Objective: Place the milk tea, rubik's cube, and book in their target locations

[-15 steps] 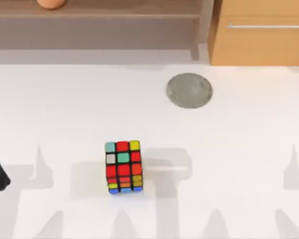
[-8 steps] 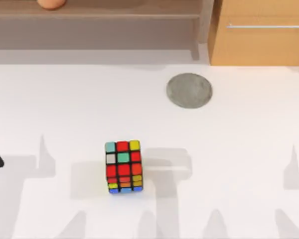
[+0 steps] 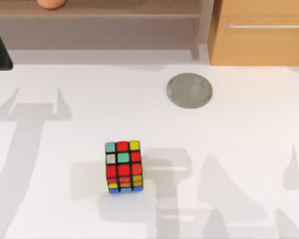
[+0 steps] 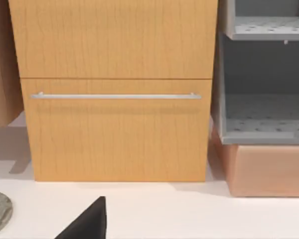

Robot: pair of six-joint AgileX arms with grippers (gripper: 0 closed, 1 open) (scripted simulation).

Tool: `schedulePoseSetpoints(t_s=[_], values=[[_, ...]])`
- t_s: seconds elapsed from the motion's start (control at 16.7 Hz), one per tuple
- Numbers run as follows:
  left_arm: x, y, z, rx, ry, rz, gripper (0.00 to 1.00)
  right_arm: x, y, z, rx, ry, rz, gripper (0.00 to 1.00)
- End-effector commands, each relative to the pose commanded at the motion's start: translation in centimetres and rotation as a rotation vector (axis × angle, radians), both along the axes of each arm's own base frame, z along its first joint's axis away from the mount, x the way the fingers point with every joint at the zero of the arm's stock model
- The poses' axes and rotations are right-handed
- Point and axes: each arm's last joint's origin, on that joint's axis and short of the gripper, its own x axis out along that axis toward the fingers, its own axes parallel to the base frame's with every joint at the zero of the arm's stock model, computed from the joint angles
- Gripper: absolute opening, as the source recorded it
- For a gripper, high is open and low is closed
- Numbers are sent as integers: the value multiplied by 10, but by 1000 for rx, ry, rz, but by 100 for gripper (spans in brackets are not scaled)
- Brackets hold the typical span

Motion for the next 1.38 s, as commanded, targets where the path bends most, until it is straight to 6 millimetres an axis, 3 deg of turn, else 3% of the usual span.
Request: schedulePoseSetpoints(t_s=[0.12,0.3,0.54,0.78,1.14,1.38], values=[[42,-9,1,0,18,-2,100,0,0,0,0,0,0,100],[102,-24,-14,2,45,-6,100,0,0,0,0,0,0,100],[158,-43,-45,4,56,-12,100,0,0,0,0,0,0,100],[180,-52,-61,4,49,-13,100,0,0,0,0,0,0,100],[181,-50,-62,4,53,-10,100,0,0,0,0,0,0,100],[204,-53,-61,4,49,-14,100,0,0,0,0,0,0,100]])
